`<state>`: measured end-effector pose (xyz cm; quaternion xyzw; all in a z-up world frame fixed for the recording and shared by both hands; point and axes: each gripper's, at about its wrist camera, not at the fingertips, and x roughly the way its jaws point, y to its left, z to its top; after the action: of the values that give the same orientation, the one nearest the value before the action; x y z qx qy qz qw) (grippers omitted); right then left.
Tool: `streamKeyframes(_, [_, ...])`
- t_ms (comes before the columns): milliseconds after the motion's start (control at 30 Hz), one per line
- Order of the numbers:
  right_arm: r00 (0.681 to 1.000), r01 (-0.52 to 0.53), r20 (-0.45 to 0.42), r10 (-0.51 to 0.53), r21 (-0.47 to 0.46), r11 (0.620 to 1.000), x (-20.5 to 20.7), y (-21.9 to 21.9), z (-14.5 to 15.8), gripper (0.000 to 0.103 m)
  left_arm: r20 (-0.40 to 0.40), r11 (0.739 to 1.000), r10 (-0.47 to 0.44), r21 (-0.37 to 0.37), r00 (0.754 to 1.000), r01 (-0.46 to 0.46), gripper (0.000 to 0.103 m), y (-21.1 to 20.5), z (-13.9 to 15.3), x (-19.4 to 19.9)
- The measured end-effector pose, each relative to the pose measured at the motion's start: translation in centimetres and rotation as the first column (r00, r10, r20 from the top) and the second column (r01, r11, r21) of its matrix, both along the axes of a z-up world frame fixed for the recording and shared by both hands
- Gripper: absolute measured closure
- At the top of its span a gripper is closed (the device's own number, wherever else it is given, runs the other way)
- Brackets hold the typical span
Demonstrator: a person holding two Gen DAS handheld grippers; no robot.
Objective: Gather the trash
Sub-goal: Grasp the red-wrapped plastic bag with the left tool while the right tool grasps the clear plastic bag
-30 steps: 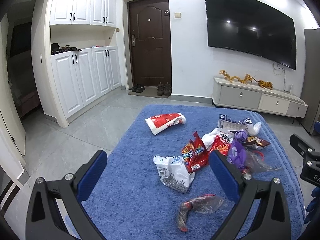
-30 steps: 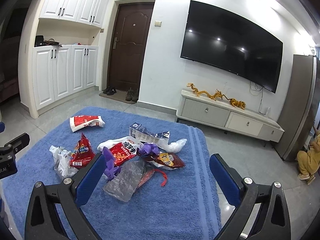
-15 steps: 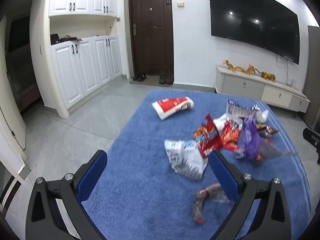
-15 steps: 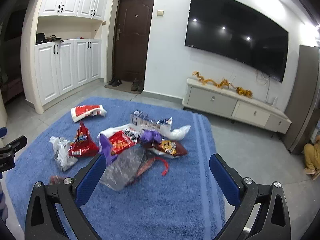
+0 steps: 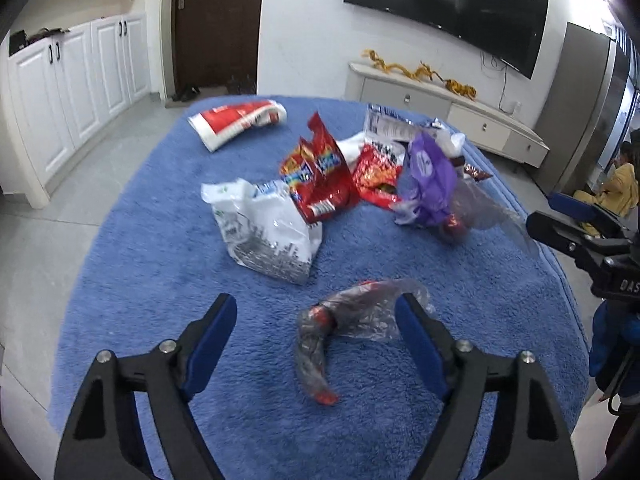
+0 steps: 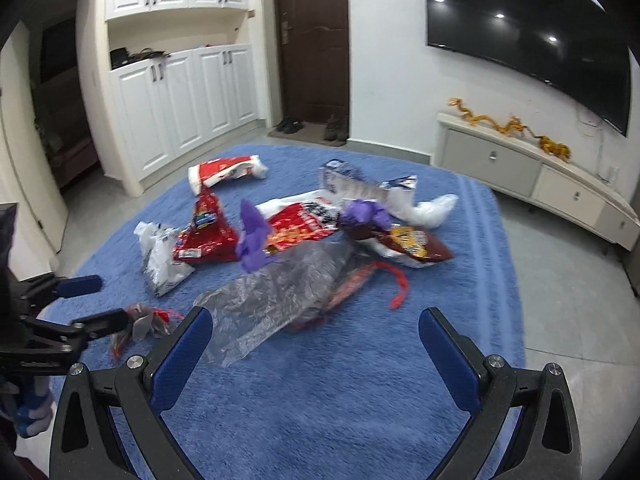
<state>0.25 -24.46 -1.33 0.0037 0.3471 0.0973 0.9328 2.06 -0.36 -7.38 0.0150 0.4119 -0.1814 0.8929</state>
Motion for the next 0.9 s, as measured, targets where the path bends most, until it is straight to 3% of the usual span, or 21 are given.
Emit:
streamKeyframes(233, [0.992, -0.125, -0.004, 0.125, 0.013, 0.992, 0.3, 2.1, -0.8, 0.0, -0.053, 1.0, -0.019, 0.0, 0.998, 0.019, 0.03, -0.3, -1.4, 1.0])
streamKeyframes(400, [0.992, -0.112, -0.053, 0.112, 0.01, 0.994, 0.3, 1.3, -2.3, 0.002, -0.071, 1.0, -0.023, 0.003, 0.997, 0.023, 0.037, -0.1, -2.4, 1.7])
streamKeyframes(467, [0.992, -0.102, -0.078, 0.102, 0.0, 0.995, 0.9, 1.1, -2.9, 0.011, -0.087, 1.0, -0.03, -0.002, 0.996, 0.03, 0.044, -0.3, -3.0, 2.0])
streamKeyframes(533, [0.989, -0.113, -0.097, 0.111, -0.012, 0.994, 1.7, 1.2, -3.6, 0.025, -0.081, 1.0, -0.03, 0.003, 0.996, 0.031, 0.045, -0.5, -3.3, 2.1])
streamKeyframes(633, [0.985, -0.139, -0.112, 0.133, -0.046, 0.989, 3.1, 2.0, -4.6, 0.036, -0.079, 0.999, -0.039, -0.003, 0.996, 0.039, 0.052, -0.5, -3.1, 2.1])
streamKeyframes(700, [0.983, -0.152, -0.112, 0.144, -0.066, 0.986, 4.1, 2.4, -5.0, 0.042, -0.079, 0.999, -0.039, -0.002, 0.996, 0.039, 0.061, -0.6, -3.1, 2.2])
streamKeyframes(800, [0.977, -0.17, -0.141, 0.157, -0.082, 0.982, 5.6, 2.7, -5.9, 0.062, -0.087, 0.999, -0.038, -0.011, 0.996, 0.037, 0.071, -0.5, -3.0, 2.4])
streamKeyframes(900, [0.97, -0.191, -0.171, 0.176, -0.078, 0.978, 5.7, 2.5, -6.3, 0.07, -0.086, 0.999, -0.039, -0.014, 0.996, 0.038, 0.078, -0.5, -2.8, 2.0])
